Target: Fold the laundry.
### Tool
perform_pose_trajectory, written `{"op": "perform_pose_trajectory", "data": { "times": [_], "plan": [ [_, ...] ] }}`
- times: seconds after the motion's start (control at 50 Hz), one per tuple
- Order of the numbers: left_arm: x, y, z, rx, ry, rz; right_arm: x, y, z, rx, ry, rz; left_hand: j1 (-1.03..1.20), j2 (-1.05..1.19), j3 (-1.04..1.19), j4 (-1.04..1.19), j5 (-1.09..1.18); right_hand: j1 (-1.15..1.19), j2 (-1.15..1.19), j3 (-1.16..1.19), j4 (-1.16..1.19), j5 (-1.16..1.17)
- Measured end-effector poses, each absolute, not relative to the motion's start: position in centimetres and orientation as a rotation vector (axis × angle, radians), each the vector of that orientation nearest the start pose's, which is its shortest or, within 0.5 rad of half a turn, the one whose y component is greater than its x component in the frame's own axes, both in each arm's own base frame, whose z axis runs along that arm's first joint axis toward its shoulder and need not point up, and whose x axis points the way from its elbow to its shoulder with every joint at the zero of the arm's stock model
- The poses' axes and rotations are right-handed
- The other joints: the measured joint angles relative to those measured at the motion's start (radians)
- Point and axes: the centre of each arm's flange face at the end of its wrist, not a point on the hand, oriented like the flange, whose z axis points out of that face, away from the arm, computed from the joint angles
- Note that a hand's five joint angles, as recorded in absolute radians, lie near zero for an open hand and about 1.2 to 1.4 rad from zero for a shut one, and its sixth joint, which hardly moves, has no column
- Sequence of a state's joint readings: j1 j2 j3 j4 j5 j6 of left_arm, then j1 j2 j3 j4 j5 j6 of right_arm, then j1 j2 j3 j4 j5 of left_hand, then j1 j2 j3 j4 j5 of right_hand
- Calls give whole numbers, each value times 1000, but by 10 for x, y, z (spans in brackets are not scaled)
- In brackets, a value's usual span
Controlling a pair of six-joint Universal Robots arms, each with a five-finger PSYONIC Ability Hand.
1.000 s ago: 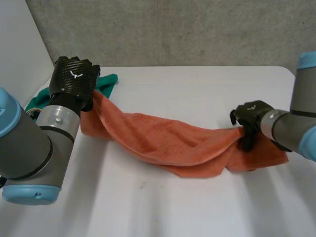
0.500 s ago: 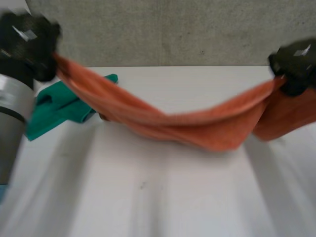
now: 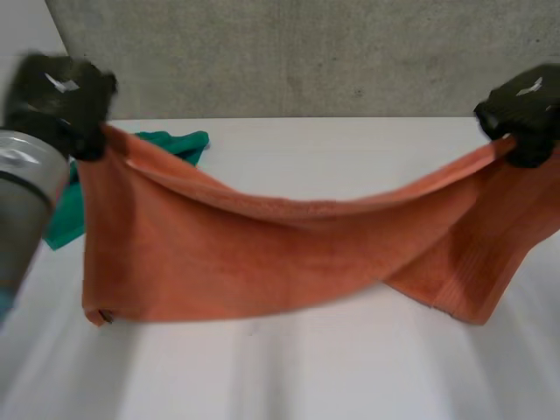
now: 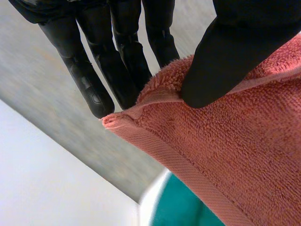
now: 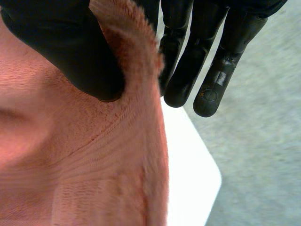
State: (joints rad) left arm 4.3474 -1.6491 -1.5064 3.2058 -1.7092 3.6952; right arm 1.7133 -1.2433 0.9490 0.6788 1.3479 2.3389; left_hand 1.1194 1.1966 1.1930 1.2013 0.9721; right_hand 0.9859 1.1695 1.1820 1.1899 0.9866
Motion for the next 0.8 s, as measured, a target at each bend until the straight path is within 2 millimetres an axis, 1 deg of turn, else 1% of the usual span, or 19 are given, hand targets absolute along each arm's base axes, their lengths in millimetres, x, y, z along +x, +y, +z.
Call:
{"op": "perform_pose_trajectory", "data": {
  "times": [0.08,0.14,0.18,0.2,0.22,0.24,0.26,0.3,0.32,0.34,0.36,0.4,0.42,0.44,0.5,0.56,0.64,0.7,0.8],
  "plan": [
    [-238,-296,284,779,1902,-2052,204,-332,311,-1432,2341,-1893,0,0,0,0,0,0,0,0,0,0],
    [-246,-334,275,735,1835,-2103,217,-364,301,-1373,2249,-2104,0,0,0,0,0,0,0,0,0,0],
    [-246,-334,275,735,1835,-2103,217,-364,301,-1373,2249,-2104,0,0,0,0,0,0,0,0,0,0],
    [-249,-354,281,683,1744,-2177,227,-380,307,-1308,2143,-2283,0,0,0,0,0,0,0,0,0,0],
    [-250,-361,286,655,1693,-2216,231,-385,311,-1282,2098,-2348,0,0,0,0,0,0,0,0,0,0],
    [-252,-373,302,586,1568,-2310,240,-395,326,-1197,1949,-2533,0,0,0,0,0,0,0,0,0,0],
    [-252,-373,302,586,1568,-2310,240,-395,326,-1197,1949,-2533,0,0,0,0,0,0,0,0,0,0],
    [-252,-383,335,461,1340,-2458,250,-405,356,-1056,1694,-2785,0,0,0,0,0,0,0,0,0,0],
    [-252,-383,335,461,1340,-2458,250,-405,356,-1056,1694,-2785,0,0,0,0,0,0,0,0,0,0],
    [-250,-383,364,363,1163,-2558,254,-407,380,-948,1498,-2936,0,0,0,0,0,0,0,0,0,0],
    [-250,-380,378,317,1077,-2602,254,-407,385,-927,1460,-2963,0,1,0,0,0,0,0,0,0,0],
    [-249,-379,385,295,1038,-2622,255,-406,397,-872,1361,-3025,0,1,0,0,0,0,0,0,0,0],
    [-247,-371,408,224,906,-2683,256,-405,412,-804,1240,-3092,0,1,0,0,0,0,0,0,0,0],
    [-246,-367,417,196,855,-2706,256,-404,418,-777,1190,-3117,0,1,0,0,0,0,0,0,0,0],
    [-245,-362,425,174,822,-2728,255,-401,430,-719,1090,-3158,0,1,0,0,0,0,0,0,0,0],
    [-244,-362,417,199,889,-2721,255,-402,426,-729,1118,-3136,0,1,0,0,0,0,0,0,0,0],
    [-242,-368,384,277,1072,-2666,256,-406,402,-801,1263,-3045,0,1,0,0,0,0,0,0,0,0],
    [-238,-376,340,365,1277,-2573,258,-410,368,-894,1429,-2920,0,1,0,0,0,0,0,0,0,0],
    [-236,-382,255,520,1608,-2357,263,-414,286,-1089,1725,-2608,0,1,0,0,0,0,0,0,0,0]
  ]
}}
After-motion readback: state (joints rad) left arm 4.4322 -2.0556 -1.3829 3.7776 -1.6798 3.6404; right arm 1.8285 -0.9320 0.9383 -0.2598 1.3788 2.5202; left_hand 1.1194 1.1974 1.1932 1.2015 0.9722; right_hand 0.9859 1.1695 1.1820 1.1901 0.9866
